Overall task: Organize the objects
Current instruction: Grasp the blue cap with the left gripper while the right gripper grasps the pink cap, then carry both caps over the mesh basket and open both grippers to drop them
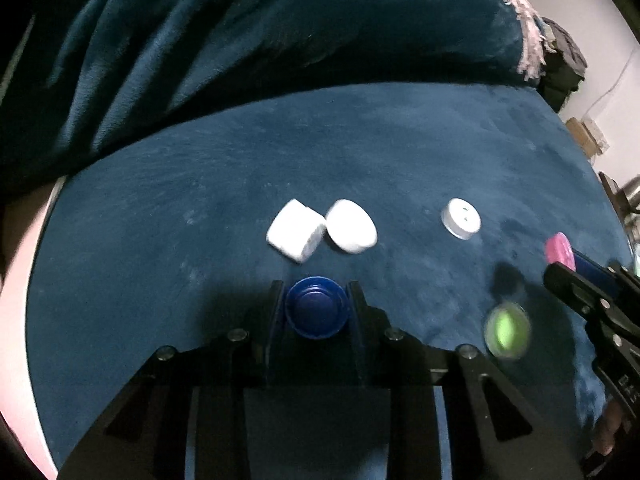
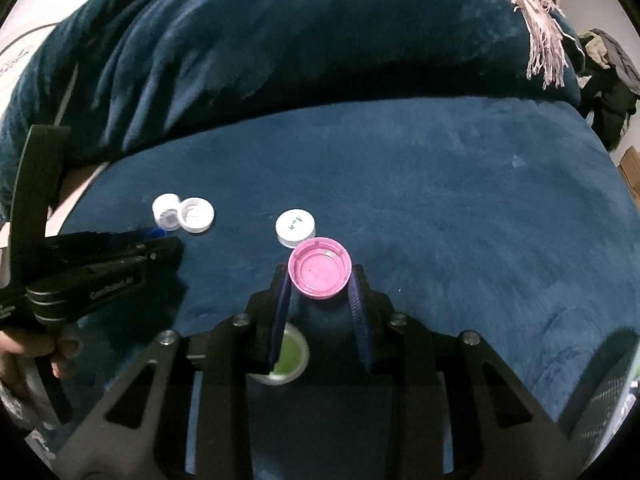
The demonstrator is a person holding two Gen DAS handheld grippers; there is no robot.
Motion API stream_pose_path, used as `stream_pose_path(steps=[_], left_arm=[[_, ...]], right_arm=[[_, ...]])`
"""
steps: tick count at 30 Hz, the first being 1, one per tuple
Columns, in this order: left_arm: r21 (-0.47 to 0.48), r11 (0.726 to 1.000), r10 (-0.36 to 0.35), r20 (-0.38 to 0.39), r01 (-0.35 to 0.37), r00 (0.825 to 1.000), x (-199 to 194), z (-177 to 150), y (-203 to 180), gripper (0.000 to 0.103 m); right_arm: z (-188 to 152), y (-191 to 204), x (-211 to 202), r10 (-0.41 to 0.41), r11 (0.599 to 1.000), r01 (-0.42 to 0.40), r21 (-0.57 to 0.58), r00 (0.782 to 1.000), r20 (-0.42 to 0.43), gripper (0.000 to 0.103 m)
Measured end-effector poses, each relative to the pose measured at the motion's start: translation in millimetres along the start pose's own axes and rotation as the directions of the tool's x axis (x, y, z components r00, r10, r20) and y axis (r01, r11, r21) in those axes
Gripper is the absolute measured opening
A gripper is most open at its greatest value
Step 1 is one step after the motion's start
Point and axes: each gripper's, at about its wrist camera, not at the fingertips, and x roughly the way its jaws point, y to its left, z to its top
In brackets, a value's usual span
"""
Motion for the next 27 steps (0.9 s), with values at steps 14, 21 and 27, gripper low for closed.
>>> stream_pose_path(steps=[14, 21, 27], left_arm=[[0.214, 0.956, -0.205, -0.009, 0.202, 0.979, -108, -10, -92, 0.030], [0.305, 0.896, -0.340, 0.008, 0.321, 0.940, -146, 1, -199, 0.030], [0.369, 0.823, -0.445, -0.050, 0.431, 0.894, -150, -6, -294, 0.030]], right_arm=[[-32, -21, -92, 0.021, 0.995, -0.027, 0.099, 0.998, 0.063, 0.030], [-57, -81, -159, -0.080, 0.964, 0.041, 0.262, 0.987, 0.139, 0.030], [-86, -148, -207, -0.202, 0.907, 0.127, 0.401, 0.967, 0.152, 0.030]])
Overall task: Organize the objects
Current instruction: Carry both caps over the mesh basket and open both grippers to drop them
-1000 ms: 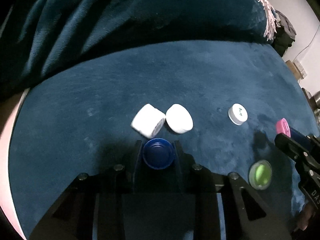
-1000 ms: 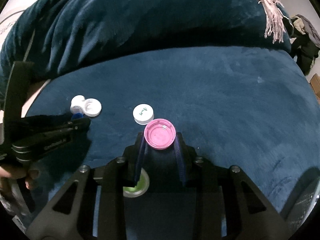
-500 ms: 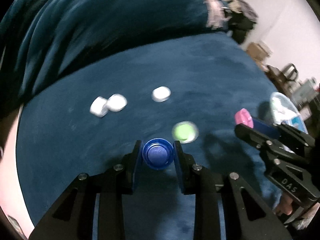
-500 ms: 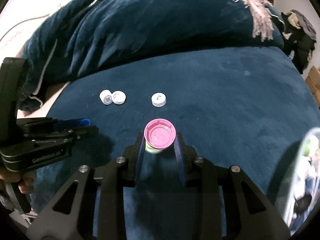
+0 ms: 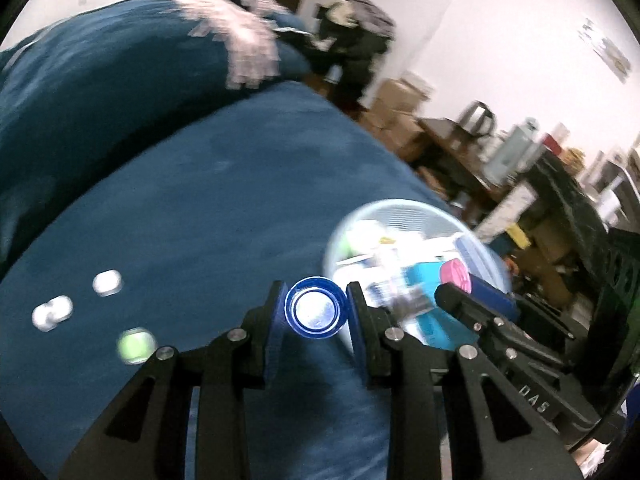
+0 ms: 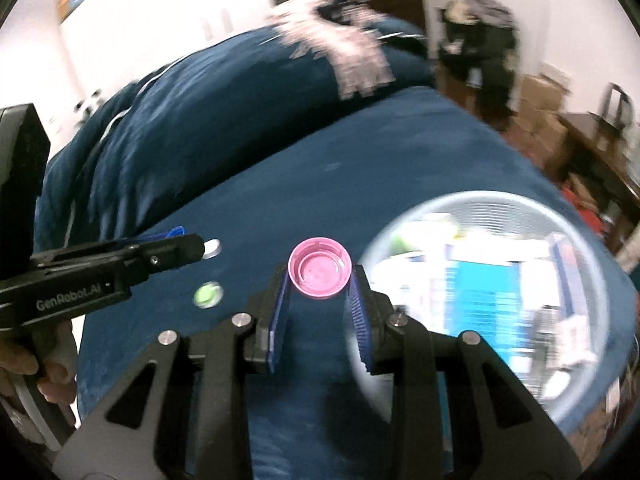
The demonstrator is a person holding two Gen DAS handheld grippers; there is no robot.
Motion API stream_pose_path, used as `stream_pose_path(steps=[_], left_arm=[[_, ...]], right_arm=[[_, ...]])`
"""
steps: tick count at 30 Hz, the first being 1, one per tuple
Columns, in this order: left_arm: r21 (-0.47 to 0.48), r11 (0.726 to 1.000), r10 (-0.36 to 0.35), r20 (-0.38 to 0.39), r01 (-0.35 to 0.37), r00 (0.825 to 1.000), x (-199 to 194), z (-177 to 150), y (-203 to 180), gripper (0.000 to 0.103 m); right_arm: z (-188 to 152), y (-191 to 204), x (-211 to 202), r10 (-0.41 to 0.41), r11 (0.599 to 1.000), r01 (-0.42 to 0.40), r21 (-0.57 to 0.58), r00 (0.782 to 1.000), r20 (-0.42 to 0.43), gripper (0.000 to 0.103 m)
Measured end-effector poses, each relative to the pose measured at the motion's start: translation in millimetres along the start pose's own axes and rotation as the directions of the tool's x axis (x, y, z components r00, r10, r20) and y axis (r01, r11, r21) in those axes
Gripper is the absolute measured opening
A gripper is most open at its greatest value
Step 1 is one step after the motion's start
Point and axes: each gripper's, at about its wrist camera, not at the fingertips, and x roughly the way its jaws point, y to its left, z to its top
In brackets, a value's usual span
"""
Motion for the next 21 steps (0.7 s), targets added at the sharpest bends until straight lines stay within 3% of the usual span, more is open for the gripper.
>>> stream_pose_path(steps=[6, 13, 15, 17, 18, 19, 20, 21], left_arm=[[0.083, 0.992, -0.086, -0.052, 0.090, 0.995, 47, 25, -83, 0.030], [0.066, 0.996, -0.054, -0.065, 0.059, 0.996, 94, 40, -101, 0.032], [0.089, 0.996, -0.016, -0.053, 0.021, 0.998, 101, 41, -102, 0.044], [0.084, 0.996, -0.007, -0.059, 0.012, 0.998, 103, 39, -92, 0.071], [0.075, 0.997, -0.010, -0.062, 0.014, 0.998, 104, 38, -85, 0.079], [0.067, 0.998, -0.009, -0.065, 0.013, 0.998, 100, 36, -78, 0.095], [0.070, 0.997, -0.006, -0.069, 0.011, 0.998, 99, 35, -72, 0.102], [0.077, 0.997, -0.005, -0.065, 0.010, 0.998, 96, 33, -67, 0.102]], right_arm=[[17, -81, -24, -0.112, 0.981, 0.107, 0.161, 0.994, 0.020, 0.031], [41, -116, -3, -0.103, 0.971, 0.100, 0.217, 0.995, 0.006, 0.031], [47, -122, 9, -0.087, 0.966, 0.092, 0.240, 0.996, -0.033, 0.031], [45, -126, 8, -0.123, 0.962, 0.132, 0.237, 0.991, -0.055, 0.033], [43, -128, 4, -0.130, 0.962, 0.138, 0.235, 0.990, -0.047, 0.038], [42, -129, 1, -0.135, 0.961, 0.140, 0.239, 0.990, -0.036, 0.043], [39, -131, -4, -0.135, 0.959, 0.136, 0.249, 0.991, -0.019, 0.058], [37, -133, -8, -0.132, 0.957, 0.129, 0.260, 0.991, -0.005, 0.080]])
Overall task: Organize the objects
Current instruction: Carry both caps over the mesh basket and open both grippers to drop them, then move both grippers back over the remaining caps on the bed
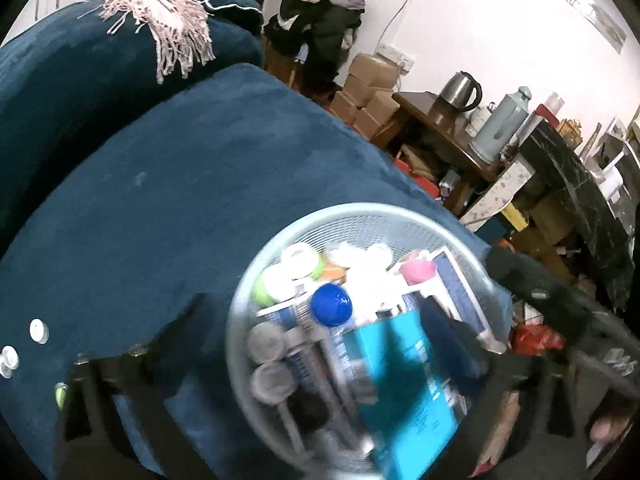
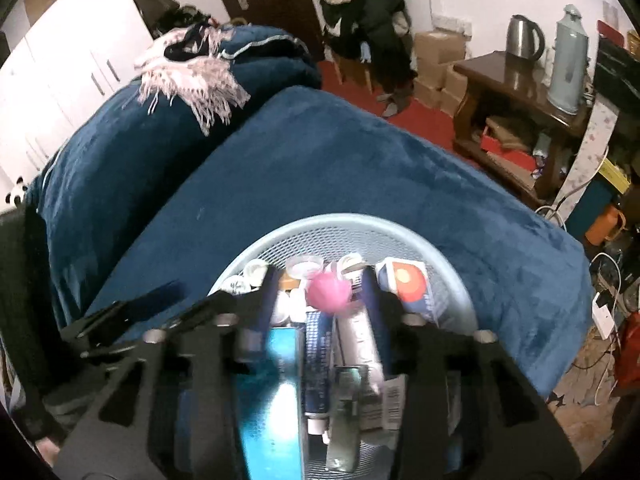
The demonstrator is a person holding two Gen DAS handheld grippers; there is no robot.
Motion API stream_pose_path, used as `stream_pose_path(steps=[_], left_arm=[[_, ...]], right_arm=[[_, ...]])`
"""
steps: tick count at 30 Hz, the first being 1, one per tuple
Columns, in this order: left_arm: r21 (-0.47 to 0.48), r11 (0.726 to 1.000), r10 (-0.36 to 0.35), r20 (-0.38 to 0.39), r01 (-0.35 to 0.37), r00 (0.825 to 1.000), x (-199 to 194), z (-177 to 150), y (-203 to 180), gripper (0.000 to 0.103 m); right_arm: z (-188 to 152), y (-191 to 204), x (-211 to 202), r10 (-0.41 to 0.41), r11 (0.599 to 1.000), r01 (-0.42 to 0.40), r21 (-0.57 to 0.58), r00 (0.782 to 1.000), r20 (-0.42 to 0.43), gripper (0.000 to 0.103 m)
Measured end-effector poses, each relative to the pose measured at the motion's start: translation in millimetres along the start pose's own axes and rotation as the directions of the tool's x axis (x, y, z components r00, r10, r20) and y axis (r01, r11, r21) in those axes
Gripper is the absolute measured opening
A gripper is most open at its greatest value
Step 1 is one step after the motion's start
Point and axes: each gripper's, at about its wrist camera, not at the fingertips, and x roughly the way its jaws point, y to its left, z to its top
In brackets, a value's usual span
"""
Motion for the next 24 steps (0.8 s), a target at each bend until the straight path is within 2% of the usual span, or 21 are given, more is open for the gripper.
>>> stream_pose_path(steps=[1, 2, 8, 13, 19, 24], left_arm=[[0.007, 1.000, 0.010, 0.005, -0.010, 1.000, -5, -2, 4, 0.102], [0.018, 0.999, 0.028, 0.014, -0.028, 1.000, -10, -6, 7, 0.102], [0.038, 0.995, 0.091, 0.089, -0.095, 0.992, -51, -26, 40, 0.102], [0.036, 0.983, 0.174, 0.090, -0.177, 0.981, -76, -48, 84, 0.102], [-0.092, 0.959, 0.271, 0.038, -0.267, 0.962, -100, -82, 172, 0.102], [-0.233, 0.904, 0.366, -0.012, -0.358, 0.931, -119, -122, 254, 0.102]], right_arm=[[-3, -2, -4, 0.003, 1.000, -0.003, 0.006, 1.000, 0.012, 0.099], [-5, -4, -8, 0.007, 1.000, -0.007, 0.005, 1.000, 0.025, 0.103], [-17, 18, -11, 0.003, 0.997, 0.000, -0.081, 0.999, 0.034, 0.103], [-37, 59, -5, 0.028, 0.982, -0.025, -0.188, 1.000, 0.011, 0.103], [-63, 132, 12, 0.124, 0.944, -0.128, -0.303, 0.992, -0.033, 0.103], [-87, 206, 43, 0.209, 0.882, -0.240, -0.405, 0.971, -0.119, 0.103]])
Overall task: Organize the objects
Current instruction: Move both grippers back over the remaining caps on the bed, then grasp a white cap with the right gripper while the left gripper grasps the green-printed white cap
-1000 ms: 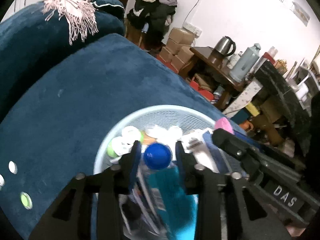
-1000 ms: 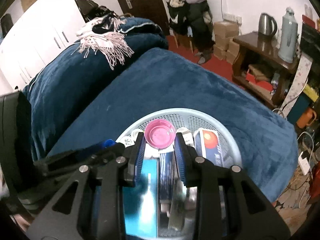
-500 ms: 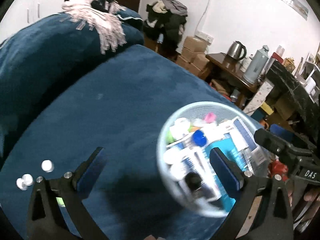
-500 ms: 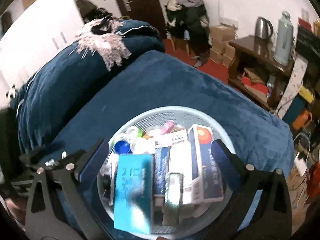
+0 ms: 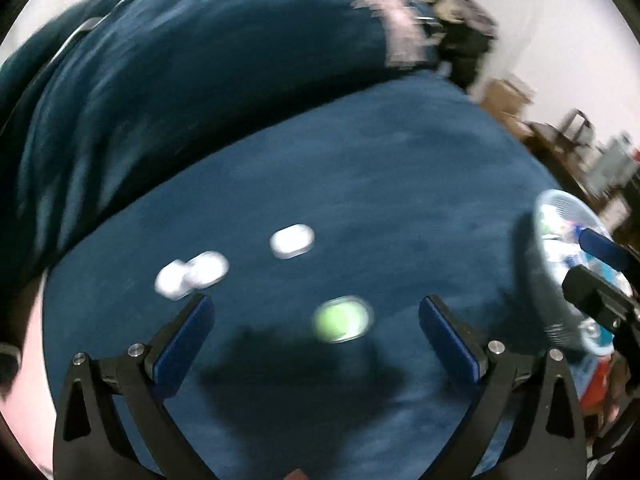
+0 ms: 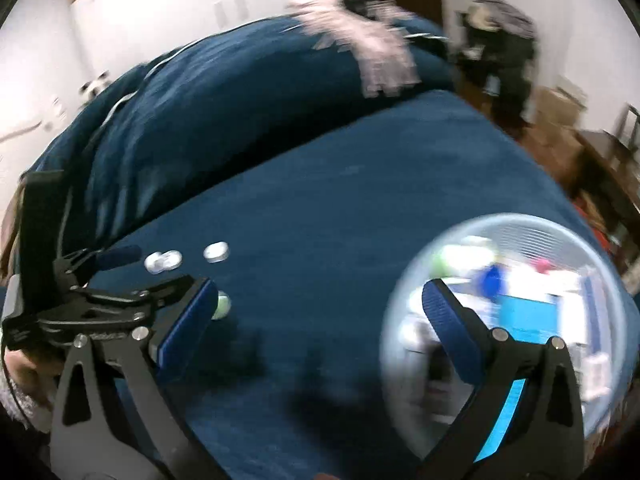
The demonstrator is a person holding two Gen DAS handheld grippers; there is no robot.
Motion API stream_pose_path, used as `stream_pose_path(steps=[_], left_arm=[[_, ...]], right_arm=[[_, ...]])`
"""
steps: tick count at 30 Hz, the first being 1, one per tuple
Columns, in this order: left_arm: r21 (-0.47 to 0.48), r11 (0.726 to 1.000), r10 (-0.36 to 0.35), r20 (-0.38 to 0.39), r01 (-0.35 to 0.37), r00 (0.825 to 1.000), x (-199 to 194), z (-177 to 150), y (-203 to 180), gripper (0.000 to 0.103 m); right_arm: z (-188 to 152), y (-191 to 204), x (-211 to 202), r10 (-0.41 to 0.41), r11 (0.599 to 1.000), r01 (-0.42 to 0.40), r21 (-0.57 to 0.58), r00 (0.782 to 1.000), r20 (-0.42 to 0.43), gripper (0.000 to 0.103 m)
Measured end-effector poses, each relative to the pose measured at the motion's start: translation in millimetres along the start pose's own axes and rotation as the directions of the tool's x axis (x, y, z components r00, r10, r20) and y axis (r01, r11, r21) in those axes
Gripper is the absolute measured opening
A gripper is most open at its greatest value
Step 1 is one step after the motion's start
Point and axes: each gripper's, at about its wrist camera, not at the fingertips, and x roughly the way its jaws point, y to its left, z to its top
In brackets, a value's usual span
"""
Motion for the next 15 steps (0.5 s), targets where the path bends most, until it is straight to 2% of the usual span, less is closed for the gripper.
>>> stream_pose_path(steps=[3, 7, 11, 13, 15], left_arm=[[-0.106, 0.993, 0.059, -0.007, -0.059, 0.998, 8, -15, 53, 0.102], [-0.236, 0.968, 0.078, -0.021, -0.080, 0.997, 21, -28, 105, 0.102], [-0.316, 0.945, 0.075, -0.031, -0.081, 0.997, 29, -37, 131, 0.102], [-0.325, 0.942, 0.079, -0.020, -0.081, 0.997, 31, -41, 138, 0.102], [-0.328, 0.940, 0.088, -0.020, -0.089, 0.996, 36, -44, 142, 0.102]], right_arm=[[2, 33, 39, 0.046, 0.998, -0.049, -0.047, 0.997, -0.058, 0.103], [1, 66, 93, 0.074, 0.992, -0.086, -0.093, 0.989, -0.125, 0.102], [5, 89, 146, 0.078, 0.988, -0.101, -0.121, 0.981, -0.177, 0.098], [8, 98, 166, 0.078, 0.986, -0.106, -0.130, 0.976, -0.202, 0.093], [9, 105, 179, 0.080, 0.985, -0.109, -0.131, 0.974, -0.213, 0.093]])
